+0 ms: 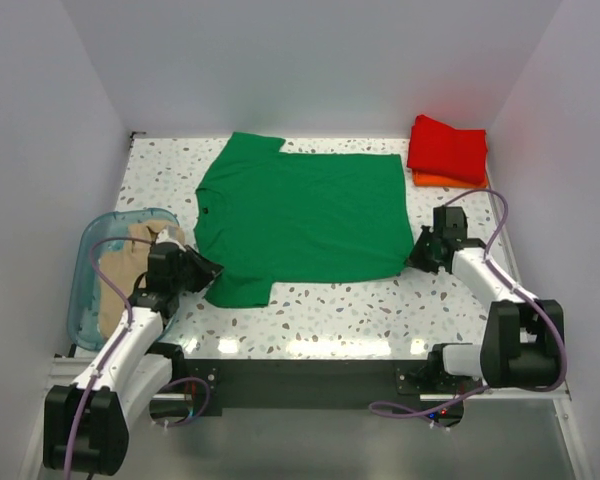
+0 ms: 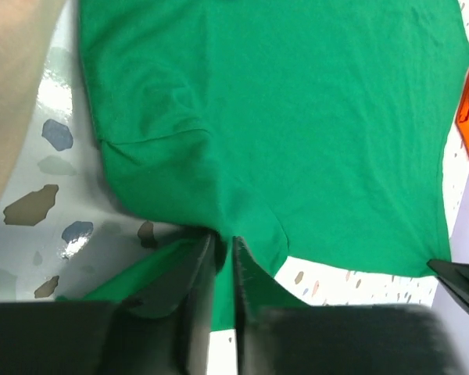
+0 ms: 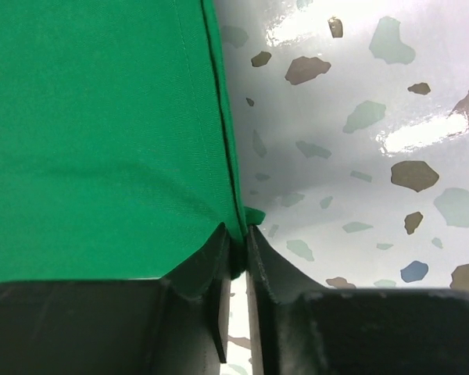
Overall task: Fold and stack the t-shirts
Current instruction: Flatten the tshirt out
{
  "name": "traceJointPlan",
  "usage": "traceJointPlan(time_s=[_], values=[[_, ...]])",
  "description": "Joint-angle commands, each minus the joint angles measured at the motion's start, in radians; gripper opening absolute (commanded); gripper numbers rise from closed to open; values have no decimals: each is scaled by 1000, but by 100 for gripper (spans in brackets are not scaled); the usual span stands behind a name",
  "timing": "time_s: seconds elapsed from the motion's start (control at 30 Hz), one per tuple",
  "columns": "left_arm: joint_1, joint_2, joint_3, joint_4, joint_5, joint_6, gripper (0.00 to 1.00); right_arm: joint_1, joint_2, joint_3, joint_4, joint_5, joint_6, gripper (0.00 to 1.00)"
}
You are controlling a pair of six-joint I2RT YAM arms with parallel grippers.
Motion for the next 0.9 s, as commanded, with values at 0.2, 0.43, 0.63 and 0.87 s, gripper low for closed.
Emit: traceJointPlan(time_s=[0.2,0.43,0.63,0.87], values=[[-49,-126,-34,-114,-98,-18,50,-5,-95,15,-62,32,-22,47],[-255,-247,-14,-405,-451,-239,52,-5,-187,9,-108,49,-18,47],[-350,-171,12,-507,-614,-365,52,-5,-235,-2,-125,54,-28,47],[-431,-28,-16,-443,-677,-417,52,-5,-212,-7,-114,46,-32,47]])
